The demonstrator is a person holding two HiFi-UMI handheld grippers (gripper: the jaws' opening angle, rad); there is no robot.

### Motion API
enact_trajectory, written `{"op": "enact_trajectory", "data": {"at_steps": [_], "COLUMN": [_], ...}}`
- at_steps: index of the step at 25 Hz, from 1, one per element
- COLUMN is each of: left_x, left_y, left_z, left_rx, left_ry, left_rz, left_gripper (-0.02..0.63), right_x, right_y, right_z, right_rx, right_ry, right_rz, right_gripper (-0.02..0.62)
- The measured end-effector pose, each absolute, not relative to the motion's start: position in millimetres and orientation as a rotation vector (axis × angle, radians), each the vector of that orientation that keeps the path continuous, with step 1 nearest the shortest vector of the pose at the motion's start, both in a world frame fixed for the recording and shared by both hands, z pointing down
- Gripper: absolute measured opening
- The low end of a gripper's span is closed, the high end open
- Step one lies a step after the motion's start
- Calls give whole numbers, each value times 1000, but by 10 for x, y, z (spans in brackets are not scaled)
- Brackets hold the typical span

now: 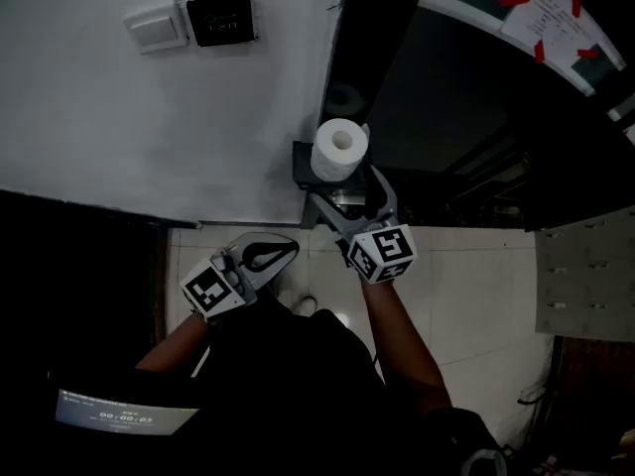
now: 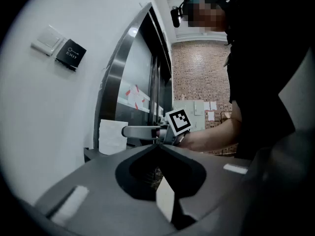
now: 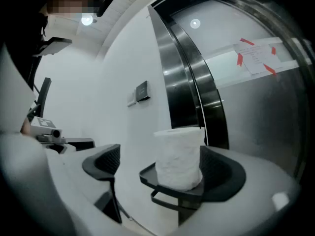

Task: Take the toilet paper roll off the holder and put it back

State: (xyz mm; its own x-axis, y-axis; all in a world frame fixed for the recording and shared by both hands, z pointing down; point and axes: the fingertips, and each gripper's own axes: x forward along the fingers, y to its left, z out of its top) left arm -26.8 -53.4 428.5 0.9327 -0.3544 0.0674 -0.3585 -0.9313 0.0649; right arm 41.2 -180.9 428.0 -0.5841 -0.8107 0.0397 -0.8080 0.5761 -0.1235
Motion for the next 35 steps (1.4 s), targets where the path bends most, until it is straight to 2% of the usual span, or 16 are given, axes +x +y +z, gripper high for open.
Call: {"op": "enact_trajectory", "data": {"at_steps": [3, 16, 18, 21, 22, 35], "left_x": [-267, -345, -344, -340, -342, -274], "left_y": [-557, -678, -684, -685, -688, -621], "left_z": [4272, 4323, 4320, 4315, 4316, 4337], "left_rx": [3018, 3000, 2998, 2998, 2997, 2997], "left_ry": [-550, -555, -556, -555, -557, -545], "left_rz": [76, 83, 83, 80, 78, 79], "left_gripper": [2, 2, 2, 2, 2, 2], "right_x": [460, 443, 433, 448, 457, 746], "right_y": [-2015, -2424, -2436, -2441, -2444, -2284], "right_z": [4273, 4367, 4394, 4419, 4420, 4159], "right_rx": [-1510, -1750, -1789, -1832, -1834, -1782], "right_ry": [2735, 2733, 2752, 2776, 2777, 2721], "right_rz": [-195, -131, -107, -82, -84, -70], "right_gripper": [545, 541, 532, 435, 428, 414]}}
